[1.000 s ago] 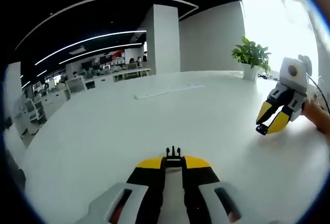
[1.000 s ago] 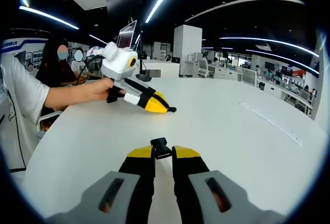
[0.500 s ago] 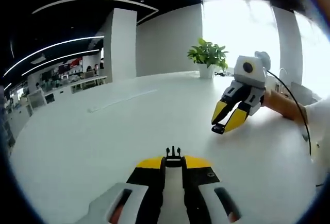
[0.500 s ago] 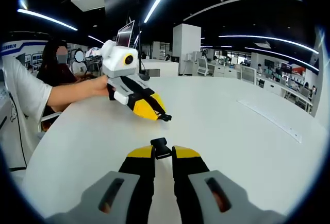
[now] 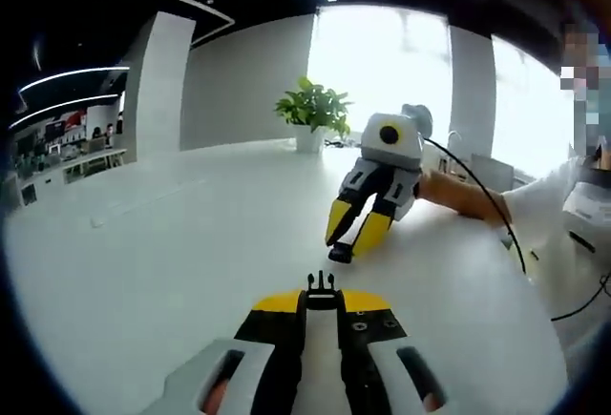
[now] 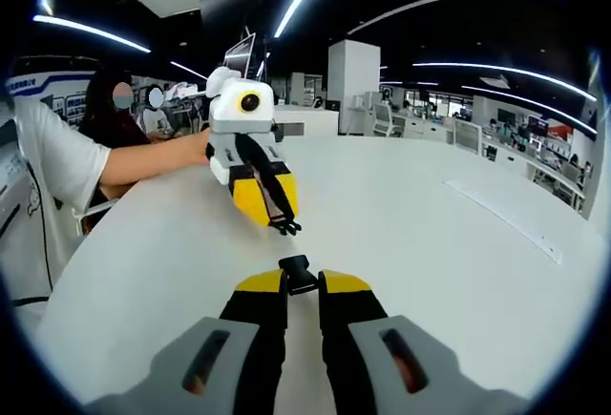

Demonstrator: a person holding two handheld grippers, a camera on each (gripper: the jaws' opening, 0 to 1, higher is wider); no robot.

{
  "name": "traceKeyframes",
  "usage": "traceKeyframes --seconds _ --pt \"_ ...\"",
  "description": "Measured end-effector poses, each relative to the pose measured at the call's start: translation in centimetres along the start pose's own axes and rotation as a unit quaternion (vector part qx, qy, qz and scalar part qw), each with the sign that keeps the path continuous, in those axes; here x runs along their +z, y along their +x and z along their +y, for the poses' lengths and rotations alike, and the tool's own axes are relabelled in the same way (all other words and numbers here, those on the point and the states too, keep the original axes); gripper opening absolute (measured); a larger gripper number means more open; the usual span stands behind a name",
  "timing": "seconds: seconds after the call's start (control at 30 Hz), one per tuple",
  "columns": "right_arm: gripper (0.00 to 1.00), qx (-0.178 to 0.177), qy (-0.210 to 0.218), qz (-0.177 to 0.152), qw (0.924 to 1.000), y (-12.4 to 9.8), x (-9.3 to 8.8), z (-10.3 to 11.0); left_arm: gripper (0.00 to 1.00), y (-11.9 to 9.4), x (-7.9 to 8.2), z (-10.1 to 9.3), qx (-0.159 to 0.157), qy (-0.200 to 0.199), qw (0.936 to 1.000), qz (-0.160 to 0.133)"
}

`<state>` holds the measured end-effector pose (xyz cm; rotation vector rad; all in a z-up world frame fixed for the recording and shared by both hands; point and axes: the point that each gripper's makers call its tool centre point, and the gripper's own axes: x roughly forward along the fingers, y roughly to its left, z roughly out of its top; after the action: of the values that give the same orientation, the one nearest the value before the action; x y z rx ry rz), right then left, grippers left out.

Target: Snap the two parts of the plastic buckle together until the buckle closes and remains connected.

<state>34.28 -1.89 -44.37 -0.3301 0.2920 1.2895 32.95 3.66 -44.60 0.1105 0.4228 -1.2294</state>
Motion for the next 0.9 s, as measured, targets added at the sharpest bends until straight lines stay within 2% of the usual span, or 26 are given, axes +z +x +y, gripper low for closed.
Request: traceKeyframes --seconds 0.17,0.43,0.9 --pt "0.12 0.013 -0.005 0.001 0.9999 0.1 -0.2 0.5 0.12 0.3 -0.4 -1.1 -0.029 0.011 0.9994 0.015" --pt "0.12 0.038 -0.005 -0.005 0.9993 0.4 0.2 1.7 0.12 0.2 -0.9 -1.9 -0.05 0.03 0.9978 0.032" --pt "0.12 0.049 -0.001 0.009 0.9987 1.1 -0.4 2.6 0.12 0.5 -1.2 -2.3 -0.075 0.038 0.9955 0.042"
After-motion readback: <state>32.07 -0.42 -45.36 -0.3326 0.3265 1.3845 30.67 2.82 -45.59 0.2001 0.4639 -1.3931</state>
